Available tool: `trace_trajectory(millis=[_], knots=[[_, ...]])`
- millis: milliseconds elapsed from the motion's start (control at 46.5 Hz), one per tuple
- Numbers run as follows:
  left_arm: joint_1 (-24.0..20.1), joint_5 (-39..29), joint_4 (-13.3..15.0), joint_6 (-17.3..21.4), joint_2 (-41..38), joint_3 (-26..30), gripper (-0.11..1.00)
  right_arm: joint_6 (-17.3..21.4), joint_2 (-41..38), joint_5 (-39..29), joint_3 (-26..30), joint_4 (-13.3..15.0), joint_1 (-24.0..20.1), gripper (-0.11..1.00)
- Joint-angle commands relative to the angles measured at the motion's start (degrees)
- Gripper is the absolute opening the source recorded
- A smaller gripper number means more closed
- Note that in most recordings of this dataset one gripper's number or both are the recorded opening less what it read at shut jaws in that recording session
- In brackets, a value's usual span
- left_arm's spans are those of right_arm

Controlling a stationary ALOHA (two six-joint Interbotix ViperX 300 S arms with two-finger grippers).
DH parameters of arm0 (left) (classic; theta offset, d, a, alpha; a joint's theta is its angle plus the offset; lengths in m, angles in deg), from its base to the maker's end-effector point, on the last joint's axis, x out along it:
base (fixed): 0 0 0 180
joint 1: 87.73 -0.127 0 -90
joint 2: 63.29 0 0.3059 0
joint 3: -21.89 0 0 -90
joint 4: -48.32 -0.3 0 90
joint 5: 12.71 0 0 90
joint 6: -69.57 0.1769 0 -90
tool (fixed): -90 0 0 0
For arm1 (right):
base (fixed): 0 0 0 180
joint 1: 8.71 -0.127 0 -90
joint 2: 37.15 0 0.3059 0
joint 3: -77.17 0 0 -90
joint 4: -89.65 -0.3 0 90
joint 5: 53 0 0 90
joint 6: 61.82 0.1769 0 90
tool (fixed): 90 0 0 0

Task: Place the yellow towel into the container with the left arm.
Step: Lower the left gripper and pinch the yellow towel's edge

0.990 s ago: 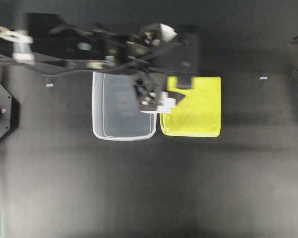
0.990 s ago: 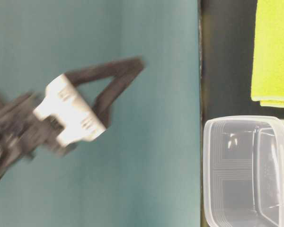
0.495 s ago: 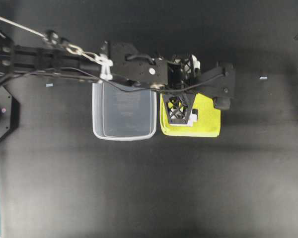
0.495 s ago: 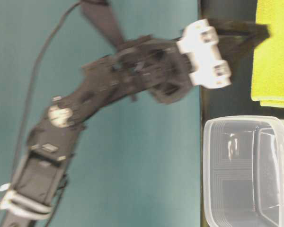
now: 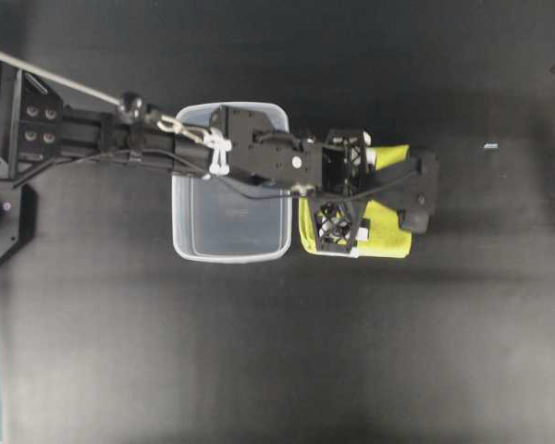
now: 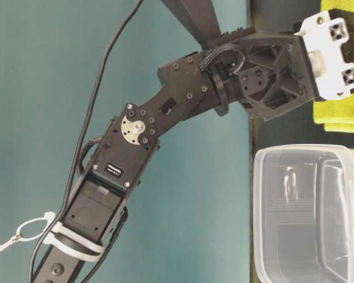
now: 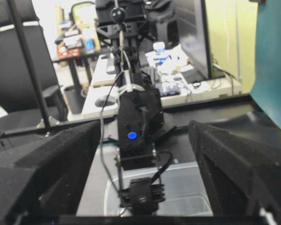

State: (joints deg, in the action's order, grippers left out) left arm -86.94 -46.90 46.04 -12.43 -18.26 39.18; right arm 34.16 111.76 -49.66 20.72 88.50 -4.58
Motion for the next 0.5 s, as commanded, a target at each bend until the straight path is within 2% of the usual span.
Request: trace_trajectory(millis=[0,86,151,474], knots=[[0.8,0.3,-0.2,0.4,0.0,0.2,0.44,-0.1,-0.3,0.6,0.6,-0.1,0.1,0.73],[0.5,-0.1,-0.2,0.4,1.3,0.4,0.18,-0.1,-0.1,0.6,0.7,-0.1,0.1,0.74],[0.3,-0.7,-0.2,0.6,2.8,0.7,0.07,-0.2,0.1,0.6,0.8,-0.1,0.1,0.73],[-0.4,-5.4,-0.2,0.6,15.5,2.3,0.07,-0.1,0.5,0.6,0.8,-0.1,0.0,0.73]])
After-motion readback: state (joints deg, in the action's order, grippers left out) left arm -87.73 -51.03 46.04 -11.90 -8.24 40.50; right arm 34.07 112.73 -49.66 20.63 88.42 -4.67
